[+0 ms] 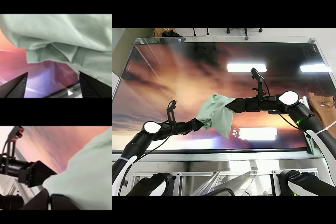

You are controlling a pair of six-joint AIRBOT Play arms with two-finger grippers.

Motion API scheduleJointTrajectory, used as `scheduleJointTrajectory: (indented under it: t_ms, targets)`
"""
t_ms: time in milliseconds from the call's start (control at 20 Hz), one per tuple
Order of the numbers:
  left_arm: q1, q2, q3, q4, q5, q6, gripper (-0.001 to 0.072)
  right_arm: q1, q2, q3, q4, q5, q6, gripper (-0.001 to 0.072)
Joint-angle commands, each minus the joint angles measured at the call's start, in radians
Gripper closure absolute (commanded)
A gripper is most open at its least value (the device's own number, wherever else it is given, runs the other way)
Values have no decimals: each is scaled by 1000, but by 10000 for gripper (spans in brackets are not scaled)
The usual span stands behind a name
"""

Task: Fold the shirts.

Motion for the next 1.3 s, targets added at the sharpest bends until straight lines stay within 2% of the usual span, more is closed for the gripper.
scheduleJointTrajectory:
  t_ms: [0, 100, 300, 350, 400, 450, 550, 700, 800, 900, 1050, 1250]
  targets:
    - [-51, -113, 6, -82, 146, 15, 20, -1, -6, 2, 3, 9, 9, 690]
    - [-87, -193, 46, -123, 170, 53, 20, -1, -13, 2, 3, 9, 9, 691]
    - [-167, -340, 188, -119, 167, 72, 21, -1, -27, 2, 3, 9, 9, 690]
    - [-183, -367, 221, -118, 166, 80, 199, -1, -29, 2, 3, 10, 9, 690]
    - [-193, -386, 246, -110, 165, 82, 571, -1, -29, 2, 3, 10, 9, 691]
    - [-195, -401, 267, -112, 161, 93, 689, -1, -29, 2, 3, 10, 9, 691]
    - [-185, -415, 304, -113, 119, 92, 691, -1, -28, 3, 3, 13, 9, 691]
    - [-129, -372, 378, -113, -55, 93, 692, -11, -4, 13, 5, 18, 8, 691]
    - [-77, -262, 452, -124, -176, 93, 693, -61, 29, 77, 34, 17, 1, 691]
    - [-30, -117, 555, -152, -238, 81, 692, -142, 62, 213, 84, 23, -40, 691]
    - [44, 93, 758, -255, -229, 53, 692, -206, 78, 447, 98, 74, -41, 691]
    - [119, 250, 1023, -243, -219, 21, 692, -205, 91, 704, 101, 88, -40, 691]
